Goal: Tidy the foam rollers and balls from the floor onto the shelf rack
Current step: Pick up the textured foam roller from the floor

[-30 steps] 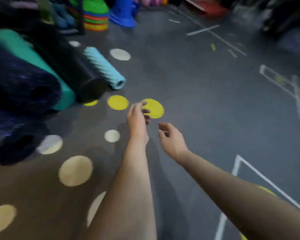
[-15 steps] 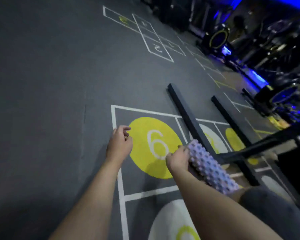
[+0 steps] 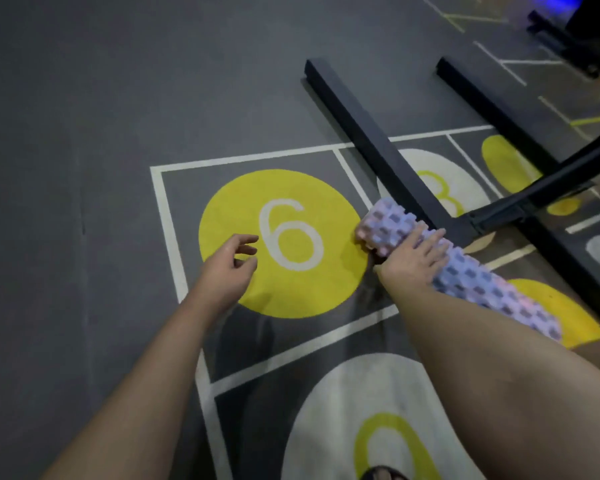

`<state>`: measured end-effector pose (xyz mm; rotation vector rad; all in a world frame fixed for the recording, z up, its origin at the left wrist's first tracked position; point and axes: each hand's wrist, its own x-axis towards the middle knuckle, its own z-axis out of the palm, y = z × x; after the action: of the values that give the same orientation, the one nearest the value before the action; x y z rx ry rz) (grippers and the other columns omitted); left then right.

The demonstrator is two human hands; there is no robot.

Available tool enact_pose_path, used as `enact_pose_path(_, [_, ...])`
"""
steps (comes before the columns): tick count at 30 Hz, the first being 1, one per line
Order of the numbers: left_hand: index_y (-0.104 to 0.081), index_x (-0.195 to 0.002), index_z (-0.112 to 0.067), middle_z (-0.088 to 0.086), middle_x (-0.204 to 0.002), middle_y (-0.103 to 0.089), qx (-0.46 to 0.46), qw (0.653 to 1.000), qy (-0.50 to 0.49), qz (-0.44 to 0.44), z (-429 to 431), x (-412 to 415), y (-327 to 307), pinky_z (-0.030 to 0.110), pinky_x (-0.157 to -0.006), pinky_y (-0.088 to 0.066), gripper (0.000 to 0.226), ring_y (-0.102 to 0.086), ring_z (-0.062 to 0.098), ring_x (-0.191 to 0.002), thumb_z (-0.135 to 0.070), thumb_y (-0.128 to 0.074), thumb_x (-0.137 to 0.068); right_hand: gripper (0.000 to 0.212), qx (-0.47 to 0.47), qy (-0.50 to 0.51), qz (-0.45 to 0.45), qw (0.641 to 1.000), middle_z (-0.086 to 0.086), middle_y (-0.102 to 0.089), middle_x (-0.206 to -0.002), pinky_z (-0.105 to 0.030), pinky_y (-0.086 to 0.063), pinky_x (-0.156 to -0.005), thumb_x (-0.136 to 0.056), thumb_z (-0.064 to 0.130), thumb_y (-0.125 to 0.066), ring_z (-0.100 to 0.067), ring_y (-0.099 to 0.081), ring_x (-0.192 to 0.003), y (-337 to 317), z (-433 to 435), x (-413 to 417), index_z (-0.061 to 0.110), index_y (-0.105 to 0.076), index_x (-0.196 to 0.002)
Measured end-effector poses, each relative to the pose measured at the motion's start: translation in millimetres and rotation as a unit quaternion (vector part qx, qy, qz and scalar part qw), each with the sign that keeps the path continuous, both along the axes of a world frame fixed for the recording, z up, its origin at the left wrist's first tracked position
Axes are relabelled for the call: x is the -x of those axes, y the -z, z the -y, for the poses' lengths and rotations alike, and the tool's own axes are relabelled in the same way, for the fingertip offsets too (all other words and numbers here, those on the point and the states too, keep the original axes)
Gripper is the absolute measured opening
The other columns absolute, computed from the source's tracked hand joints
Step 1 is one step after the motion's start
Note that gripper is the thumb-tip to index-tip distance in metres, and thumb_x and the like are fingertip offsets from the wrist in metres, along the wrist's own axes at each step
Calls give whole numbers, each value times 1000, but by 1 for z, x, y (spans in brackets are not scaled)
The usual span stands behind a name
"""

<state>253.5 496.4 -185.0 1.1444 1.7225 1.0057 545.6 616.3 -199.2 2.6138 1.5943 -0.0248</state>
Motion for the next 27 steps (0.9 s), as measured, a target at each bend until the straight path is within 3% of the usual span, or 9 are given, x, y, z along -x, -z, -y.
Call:
enact_pose_path(6, [-60, -134, -28, -4, -117, -66, 19, 998, 48, -30, -5, -35, 12, 16, -56, -43, 39, -62, 16, -80, -10, -57, -99, 78, -17, -15, 39, 999, -20, -30, -151, -44, -34, -108, -95, 20, -61, -38, -35, -134, -14, -7, -19, 12, -17, -159])
enact_pose_path(9, [-59, -136, -26, -2, -117, -65, 17, 997, 40, -62, -5, -28, 13, 23, -61, -45, 40, -64, 20, -86, -12, -56, -99, 58, -27, -22, 42, 999, -20, -41, -130, -41, -39, -92, -85, 16, -73, -36, -44, -115, -10, 7, -10, 8, -41, -133])
enact_pose_path(12, [-57, -139, -25, 0, -120, -63, 16, 994, 27, -108, 0, -15, 13, 31, -66, -45, 41, -61, 13, -83, -15, -54, -99, 76, -2, -85, 74, 994, -21, -31, -136, -47, -36, -98, -72, 33, -87, -39, -36, -121, -5, 28, -1, 16, -37, -127])
enact_pose_path(14, [-55, -141, -23, 2, -124, -61, 15, 990, 39, -138, 6, -10, 15, 32, -73, -46, 42, -61, 17, -87, -17, -53, -100, 88, 12, -127, 43, 991, -24, -9, -157, -61, -24, -113, -70, 46, -86, -47, -20, -142, -12, 32, 10, 20, -34, -137])
enact_pose_path(16, [-50, -146, -22, 6, -132, -58, 3, 987, 62, -146, 16, -4, 15, 34, -84, -49, 48, -61, 21, -104, -16, -54, -99, 92, 20, -180, -23, 983, -22, -9, -163, -70, -18, -113, -70, 53, -84, -45, -18, -147, -20, 32, 29, 21, -34, -140])
enact_pose_path(19, [-24, -161, -29, 9, -159, -36, -37, 964, 138, -223, 35, 17, 17, 43, -110, -43, 81, -41, 29, -142, -26, -64, -90, 89, 16, -307, -39, 951, -9, -44, -140, -62, -32, -105, -65, 63, -80, -34, -39, -132, -24, 47, 81, 22, -40, -133])
enact_pose_path(23, [15, -160, -32, 6, -170, 17, -36, 854, 151, -497, 57, 60, 10, 57, -124, -2, 119, 13, 31, -157, -49, -73, -82, 89, 33, -481, -80, 873, -2, -57, -127, -47, -40, -92, -57, 73, -78, -31, -51, -119, -28, 81, 180, 22, -50, -124])
enact_pose_path(25, [24, -158, -27, 8, -169, 18, 21, 816, 125, -564, 73, 89, 8, 60, -121, 9, 131, 17, 33, -156, -63, -72, -76, 88, 64, -561, -110, 818, -1, -59, -125, -45, -40, -89, -57, 71, -79, -30, -53, -117, -30, 100, 227, 22, -51, -124])
enact_pose_path(27, [17, -160, -24, 3, -171, 0, 92, 816, 120, -558, 92, 124, 4, 59, -122, 4, 137, 3, 29, -158, -65, -77, -70, 89, 85, -600, -139, 783, 1, -58, -130, -44, -39, -92, -60, 66, -82, -29, -51, -121, -33, 118, 261, 24, -50, -132])
